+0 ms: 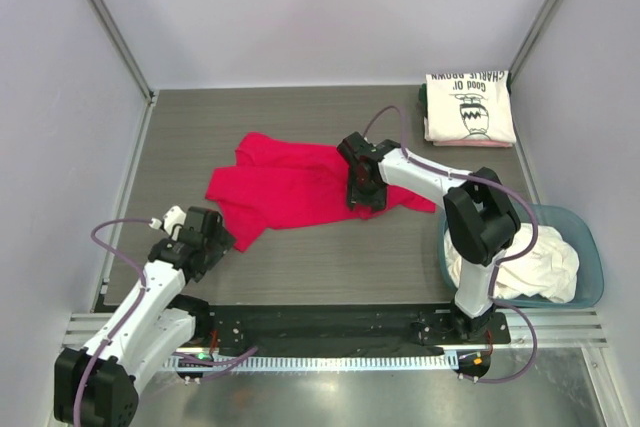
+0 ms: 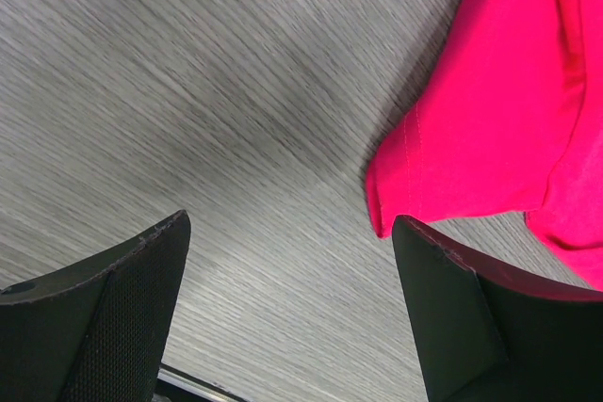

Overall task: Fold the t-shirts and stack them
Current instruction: Flatten the tshirt out

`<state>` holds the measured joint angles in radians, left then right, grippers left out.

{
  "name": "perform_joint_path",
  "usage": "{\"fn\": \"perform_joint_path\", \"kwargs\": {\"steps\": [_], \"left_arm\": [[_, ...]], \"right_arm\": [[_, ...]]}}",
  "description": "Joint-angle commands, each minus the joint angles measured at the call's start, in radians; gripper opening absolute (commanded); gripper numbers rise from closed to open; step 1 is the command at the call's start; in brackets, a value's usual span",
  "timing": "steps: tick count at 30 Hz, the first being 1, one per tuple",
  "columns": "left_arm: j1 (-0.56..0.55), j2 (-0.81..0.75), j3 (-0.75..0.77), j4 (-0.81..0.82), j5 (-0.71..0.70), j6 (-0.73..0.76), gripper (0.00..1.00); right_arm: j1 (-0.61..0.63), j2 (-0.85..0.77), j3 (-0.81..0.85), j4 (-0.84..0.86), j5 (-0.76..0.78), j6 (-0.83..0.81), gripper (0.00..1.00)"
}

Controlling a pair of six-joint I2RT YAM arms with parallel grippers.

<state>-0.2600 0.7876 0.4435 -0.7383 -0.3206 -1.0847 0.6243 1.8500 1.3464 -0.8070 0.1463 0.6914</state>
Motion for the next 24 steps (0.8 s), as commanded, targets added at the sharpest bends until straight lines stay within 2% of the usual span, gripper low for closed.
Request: {"fn": "perform_joint_path", "kwargs": {"steps": [1, 4, 5, 7, 8, 13, 16, 24], "left_arm": [[0.005, 0.004, -0.002, 0.04, -0.006, -0.003, 0.88], [0.005, 0.001, -0.006, 0.042, -0.006, -0.003, 0.88], [0.007, -0.001, -0.008, 0.043, -0.005, -0.003, 0.88], [0.007, -0.005, -0.008, 0.043, -0.005, -0.003, 0.88], [0.007, -0.005, -0.006, 0.045, -0.005, -0.003, 0.88], [0.007, -0.008, -0.002, 0.037, -0.003, -0.004, 0.88], [0.011, -0.008, -0.003, 0.036, 0.011, -0.021, 0.88], [0.015, 0.062, -0.038, 0.16, 0.075, -0.092, 0.86]], "right_arm": [[0.02, 0.014, 0.054, -0.052, 0.082, -0.026, 0.55], [0.025, 0.028, 0.054, -0.063, 0.105, -0.021, 0.38], [0.026, 0.026, 0.053, -0.064, 0.114, -0.02, 0.28], [0.026, 0.018, 0.056, -0.075, 0.136, -0.015, 0.15], [0.026, 0.015, 0.066, -0.083, 0.141, -0.015, 0.03], [0.025, -0.038, 0.14, -0.168, 0.191, -0.02, 0.01], [0.023, -0.127, 0.172, -0.222, 0.243, -0.012, 0.01], [-0.005, -0.35, 0.044, -0.216, 0.239, 0.023, 0.01]]}}
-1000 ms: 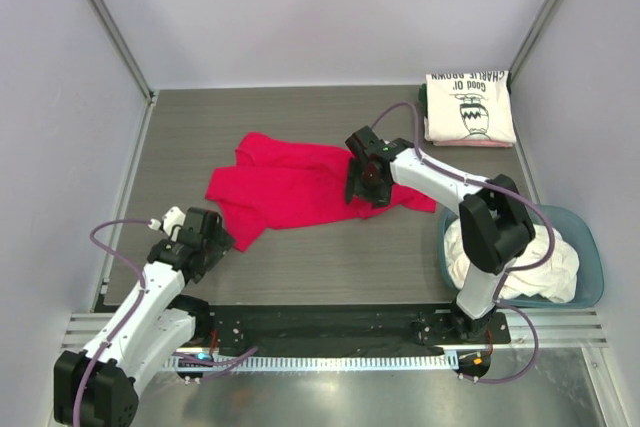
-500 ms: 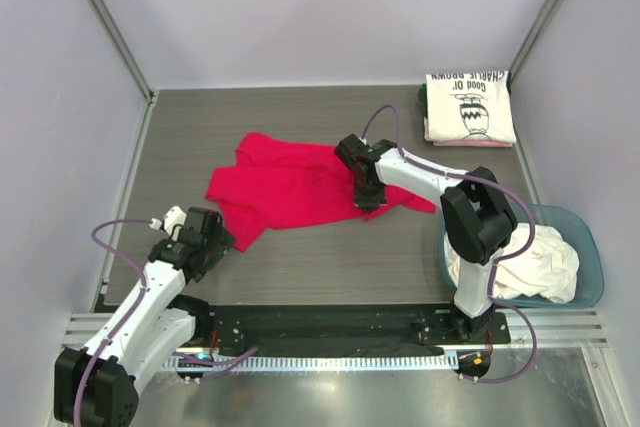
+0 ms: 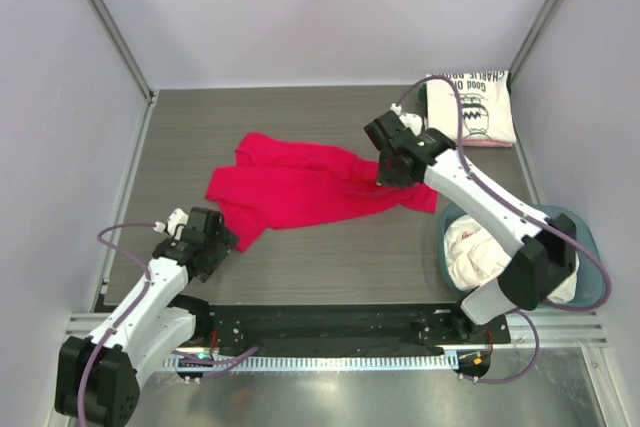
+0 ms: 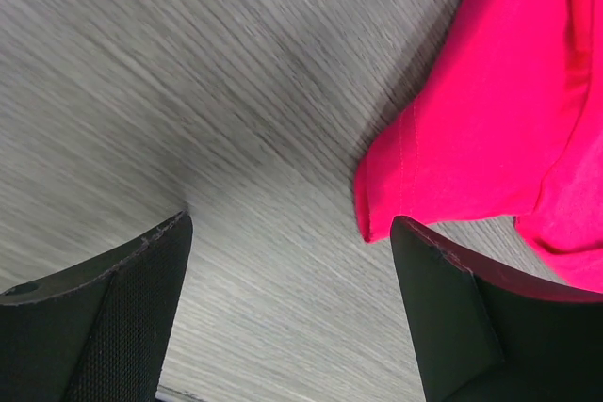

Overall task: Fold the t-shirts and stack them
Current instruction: Flatten the tshirt out

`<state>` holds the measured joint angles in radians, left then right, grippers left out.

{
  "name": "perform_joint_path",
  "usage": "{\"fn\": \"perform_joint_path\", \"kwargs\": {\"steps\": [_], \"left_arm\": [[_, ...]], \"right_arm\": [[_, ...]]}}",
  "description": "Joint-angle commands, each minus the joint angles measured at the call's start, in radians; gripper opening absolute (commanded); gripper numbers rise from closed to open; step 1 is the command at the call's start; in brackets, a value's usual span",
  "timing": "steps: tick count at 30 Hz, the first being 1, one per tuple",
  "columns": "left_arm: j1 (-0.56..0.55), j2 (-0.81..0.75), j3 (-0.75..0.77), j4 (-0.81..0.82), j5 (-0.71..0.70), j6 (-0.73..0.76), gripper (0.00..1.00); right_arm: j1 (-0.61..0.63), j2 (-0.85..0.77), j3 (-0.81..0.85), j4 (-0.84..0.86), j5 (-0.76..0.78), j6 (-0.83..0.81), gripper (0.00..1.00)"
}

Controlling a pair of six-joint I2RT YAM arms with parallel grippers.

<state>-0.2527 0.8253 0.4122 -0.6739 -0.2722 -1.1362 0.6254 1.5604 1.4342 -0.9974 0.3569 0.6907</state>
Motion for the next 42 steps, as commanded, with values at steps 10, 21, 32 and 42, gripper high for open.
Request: {"fn": "perform_joint_path", "kwargs": {"steps": [10, 21, 32, 42], "left_arm": [[0.006, 0.285, 0.04, 0.261, 0.09, -0.071, 0.7], [0.007, 0.353, 0.229, 0.173, 0.091, 0.019, 0.0], [0.02, 0.173, 0.911, -0.317, -0.168, 0.274, 0.0], [0.021, 0.127, 1.364, -0.451, -0.297, 0.39, 0.0]], "right_arm": [[-0.046, -0.174, -0.17, 0.029, -0.015, 0.03, 0.01], [-0.153, -0.232, -0.195, 0.036, -0.067, -0.014, 0.01], [-0.176, -0.313, 0.09, -0.003, -0.171, -0.046, 0.01], [-0.176, -0.503, 0.216, 0.032, -0.217, -0.049, 0.01]]}}
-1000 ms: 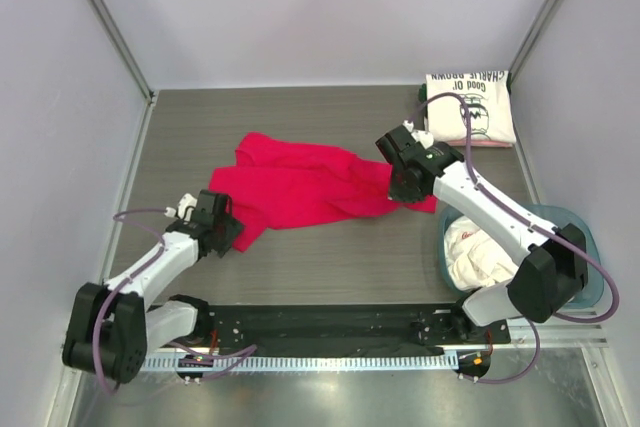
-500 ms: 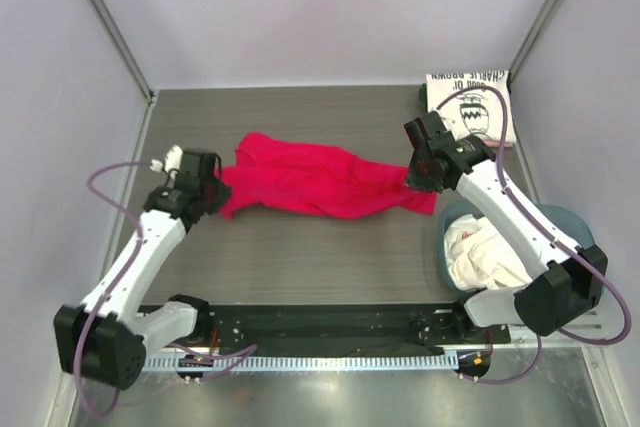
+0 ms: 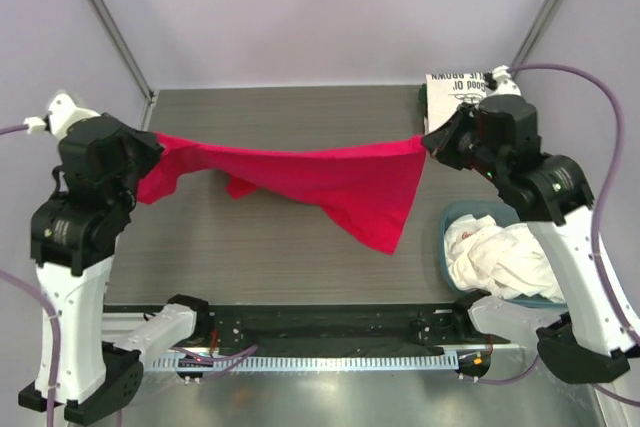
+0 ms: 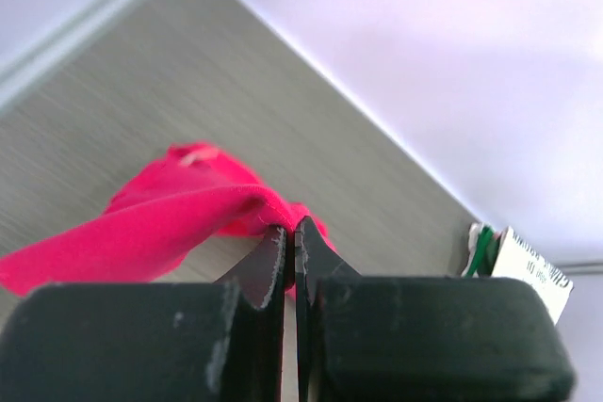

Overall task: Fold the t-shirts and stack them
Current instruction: Flatten the tshirt out

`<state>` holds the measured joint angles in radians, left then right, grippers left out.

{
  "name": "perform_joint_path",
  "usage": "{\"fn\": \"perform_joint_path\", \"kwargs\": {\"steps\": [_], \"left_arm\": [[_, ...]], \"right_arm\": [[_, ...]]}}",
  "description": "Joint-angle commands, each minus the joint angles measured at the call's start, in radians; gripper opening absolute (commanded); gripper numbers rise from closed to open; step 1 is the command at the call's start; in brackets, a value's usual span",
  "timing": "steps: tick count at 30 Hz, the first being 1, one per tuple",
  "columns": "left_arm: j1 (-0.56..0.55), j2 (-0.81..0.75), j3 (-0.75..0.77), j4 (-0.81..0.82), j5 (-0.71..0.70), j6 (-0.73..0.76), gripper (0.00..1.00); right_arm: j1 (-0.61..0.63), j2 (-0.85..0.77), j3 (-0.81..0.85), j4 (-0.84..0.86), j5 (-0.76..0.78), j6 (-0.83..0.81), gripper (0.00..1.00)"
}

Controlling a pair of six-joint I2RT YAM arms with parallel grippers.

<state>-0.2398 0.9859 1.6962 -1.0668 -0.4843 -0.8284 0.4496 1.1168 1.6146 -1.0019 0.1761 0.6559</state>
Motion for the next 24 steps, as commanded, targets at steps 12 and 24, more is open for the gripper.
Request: {"fn": "perform_joint_path", "kwargs": {"steps": [12, 24], "left_arm": [[0.005, -0.096, 0.423, -0.009, 0.021, 0.284, 0.0], [-0.082, 0.117, 0.687, 0.042, 0.072, 0.377, 0.03]], "right_arm": [[-0.002, -0.383, -0.033, 0.174, -0.247, -0.018, 0.01], [0.0, -0.342, 0.113, 0.151, -0.093, -0.068, 0.01]]}}
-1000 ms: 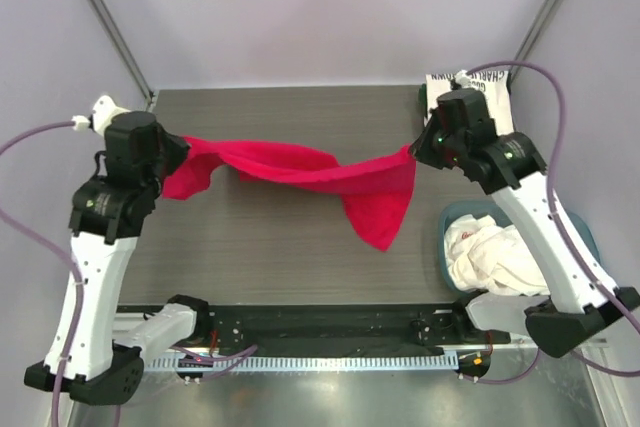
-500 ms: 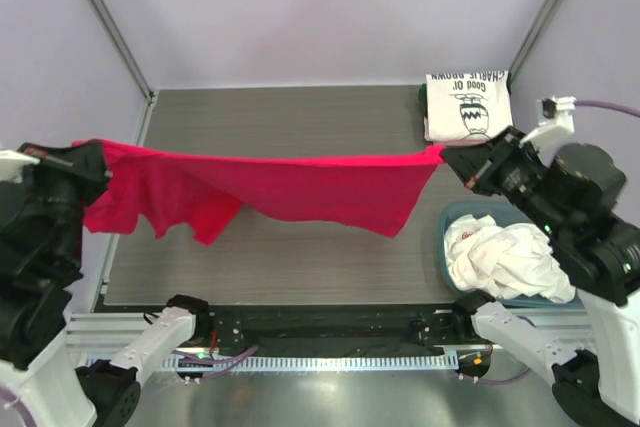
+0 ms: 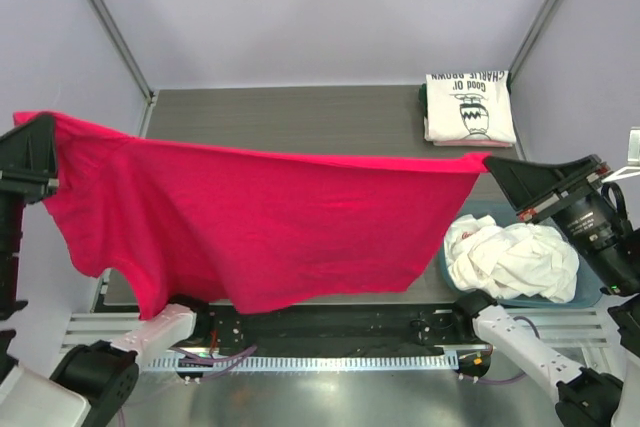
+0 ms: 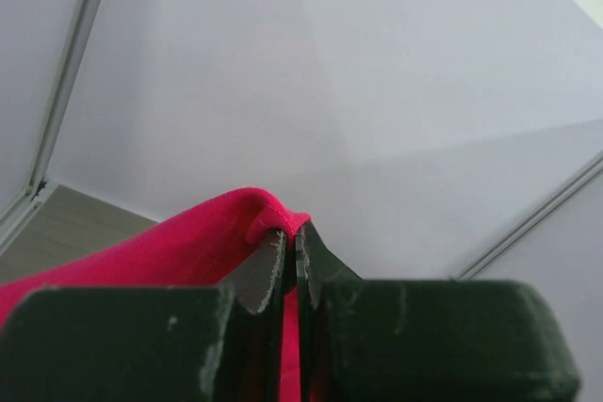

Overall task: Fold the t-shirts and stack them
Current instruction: Flatten the tshirt out

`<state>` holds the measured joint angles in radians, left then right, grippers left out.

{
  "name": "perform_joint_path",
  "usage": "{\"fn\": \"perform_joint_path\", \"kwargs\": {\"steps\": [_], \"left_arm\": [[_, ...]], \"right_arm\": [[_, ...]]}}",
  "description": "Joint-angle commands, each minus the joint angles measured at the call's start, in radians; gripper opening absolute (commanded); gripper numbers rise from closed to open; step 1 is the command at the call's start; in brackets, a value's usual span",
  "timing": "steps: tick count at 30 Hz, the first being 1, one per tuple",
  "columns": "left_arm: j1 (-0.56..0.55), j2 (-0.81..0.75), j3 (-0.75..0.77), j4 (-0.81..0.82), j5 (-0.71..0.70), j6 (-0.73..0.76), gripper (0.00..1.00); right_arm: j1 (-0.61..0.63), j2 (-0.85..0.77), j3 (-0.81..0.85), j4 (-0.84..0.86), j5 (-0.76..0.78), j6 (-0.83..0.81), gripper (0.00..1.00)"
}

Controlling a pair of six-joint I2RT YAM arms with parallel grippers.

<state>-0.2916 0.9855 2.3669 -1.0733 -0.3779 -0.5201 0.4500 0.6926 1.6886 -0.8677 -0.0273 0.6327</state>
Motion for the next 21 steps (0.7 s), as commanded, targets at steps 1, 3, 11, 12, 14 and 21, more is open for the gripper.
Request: {"fn": "perform_joint_path", "kwargs": {"steps": [1, 3, 11, 12, 14, 21], "left_arm": [[-0.041, 0.172, 0.018, 0.047, -0.045, 0.083, 0.04], [-0.05, 0.229, 0.015, 0.038, -0.071, 0.098, 0.05], [0.185, 0.685, -0.096, 0.01, 0.205, 0.02, 0.21], [0.216, 0.746, -0.097, 0.007, 0.242, 0.002, 0.23], [0.27, 0.993, -0.034, -0.081, 0.336, -0.015, 0.46], [0.258, 0.951, -0.367, 0.051, 0.318, -0.032, 0.79]], "right_arm": [[0.0, 0.141, 0.045, -0.011, 0.169, -0.041, 0.01], [0.0, 0.214, 0.046, -0.028, 0.245, -0.036, 0.01], [-0.098, 0.719, -0.032, -0.073, 0.529, 0.079, 0.01], [-0.128, 0.77, -0.036, -0.076, 0.515, 0.091, 0.01], [-0.206, 0.917, -0.02, -0.076, 0.445, 0.075, 0.01], [-0.224, 0.99, 0.013, -0.004, 0.311, -0.062, 1.0]]}}
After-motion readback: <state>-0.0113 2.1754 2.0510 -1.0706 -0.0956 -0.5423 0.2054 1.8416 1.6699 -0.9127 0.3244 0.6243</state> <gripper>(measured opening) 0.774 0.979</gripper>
